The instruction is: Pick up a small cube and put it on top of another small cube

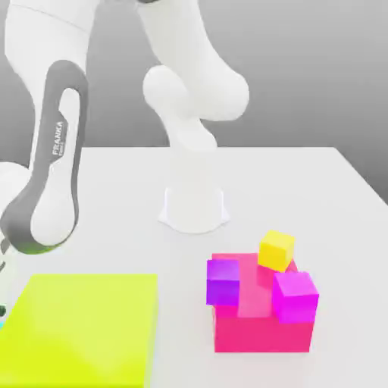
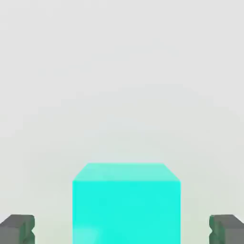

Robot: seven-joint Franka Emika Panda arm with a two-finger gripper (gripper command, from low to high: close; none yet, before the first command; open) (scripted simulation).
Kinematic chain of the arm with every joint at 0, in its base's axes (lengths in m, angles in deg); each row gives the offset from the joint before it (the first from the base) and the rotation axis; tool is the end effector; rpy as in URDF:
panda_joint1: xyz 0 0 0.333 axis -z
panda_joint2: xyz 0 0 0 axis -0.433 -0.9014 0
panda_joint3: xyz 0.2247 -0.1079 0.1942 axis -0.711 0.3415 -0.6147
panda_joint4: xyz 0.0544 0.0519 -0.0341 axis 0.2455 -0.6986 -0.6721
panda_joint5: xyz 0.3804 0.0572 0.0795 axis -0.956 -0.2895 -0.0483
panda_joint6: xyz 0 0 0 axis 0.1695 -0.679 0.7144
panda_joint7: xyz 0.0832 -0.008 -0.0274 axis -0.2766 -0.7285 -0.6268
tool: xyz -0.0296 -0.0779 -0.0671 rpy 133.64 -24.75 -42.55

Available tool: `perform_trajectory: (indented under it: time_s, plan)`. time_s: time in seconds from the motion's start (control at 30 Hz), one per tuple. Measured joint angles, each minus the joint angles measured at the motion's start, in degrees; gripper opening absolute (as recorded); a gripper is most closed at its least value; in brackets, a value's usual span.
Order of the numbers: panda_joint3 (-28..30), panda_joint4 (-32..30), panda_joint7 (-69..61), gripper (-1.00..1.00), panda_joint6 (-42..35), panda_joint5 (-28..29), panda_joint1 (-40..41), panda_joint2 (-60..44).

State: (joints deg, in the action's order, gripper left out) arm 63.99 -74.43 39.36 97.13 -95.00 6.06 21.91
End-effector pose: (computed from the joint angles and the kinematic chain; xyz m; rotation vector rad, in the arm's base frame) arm 0.4289 -0.3352 0.1377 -1.1154 2.9364 -0.0019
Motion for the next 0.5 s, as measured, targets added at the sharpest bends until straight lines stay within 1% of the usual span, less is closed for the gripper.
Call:
perform_trajectory:
  time_s: [0.17, 0.33, 0.5]
  plan:
    - [-0.1, 0.1, 0.0, -1.00, 0.4, -0.1, 0.1, -0.5]
    - [0.8, -1.8, 1.6, -1.00, -6.4, 1.6, -1.3, 8.1]
    - [-3.7, -7.2, 0.7, -1.00, -11.2, 4.6, -6.8, 18.3]
